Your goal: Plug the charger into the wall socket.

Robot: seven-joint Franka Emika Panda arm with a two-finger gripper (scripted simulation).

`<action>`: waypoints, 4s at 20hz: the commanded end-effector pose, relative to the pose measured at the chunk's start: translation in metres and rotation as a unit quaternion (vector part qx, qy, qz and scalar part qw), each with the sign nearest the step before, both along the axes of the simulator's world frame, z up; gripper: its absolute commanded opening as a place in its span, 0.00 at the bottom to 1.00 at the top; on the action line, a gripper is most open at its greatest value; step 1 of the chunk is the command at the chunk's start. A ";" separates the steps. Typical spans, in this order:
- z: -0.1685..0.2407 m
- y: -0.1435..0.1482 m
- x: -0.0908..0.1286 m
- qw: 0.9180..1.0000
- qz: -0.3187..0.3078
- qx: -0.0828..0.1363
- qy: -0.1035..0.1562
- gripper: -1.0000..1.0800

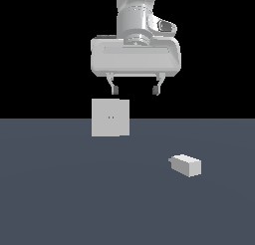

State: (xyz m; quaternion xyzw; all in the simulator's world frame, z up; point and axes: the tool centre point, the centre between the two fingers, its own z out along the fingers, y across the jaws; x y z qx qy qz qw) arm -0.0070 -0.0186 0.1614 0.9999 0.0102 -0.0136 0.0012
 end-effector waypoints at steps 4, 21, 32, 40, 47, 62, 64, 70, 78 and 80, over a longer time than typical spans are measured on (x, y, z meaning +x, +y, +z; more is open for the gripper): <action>0.000 -0.001 -0.001 1.000 0.001 0.000 -0.001 0.96; -0.023 -0.024 -0.025 0.997 0.056 0.011 -0.058 0.96; -0.050 -0.049 -0.043 0.987 0.111 0.022 -0.115 0.96; -0.066 -0.064 -0.050 0.978 0.142 0.030 -0.148 0.96; -0.080 -0.076 -0.053 0.970 0.168 0.037 -0.174 0.96; -0.098 -0.089 -0.055 0.958 0.198 0.047 -0.204 0.96; -0.099 -0.089 -0.055 0.957 0.199 0.048 -0.205 0.96; -0.103 -0.090 -0.056 0.957 0.198 0.048 -0.204 0.96; -0.134 -0.089 -0.056 0.957 0.199 0.047 -0.204 0.96; -0.141 -0.089 -0.056 0.957 0.199 0.047 -0.204 0.96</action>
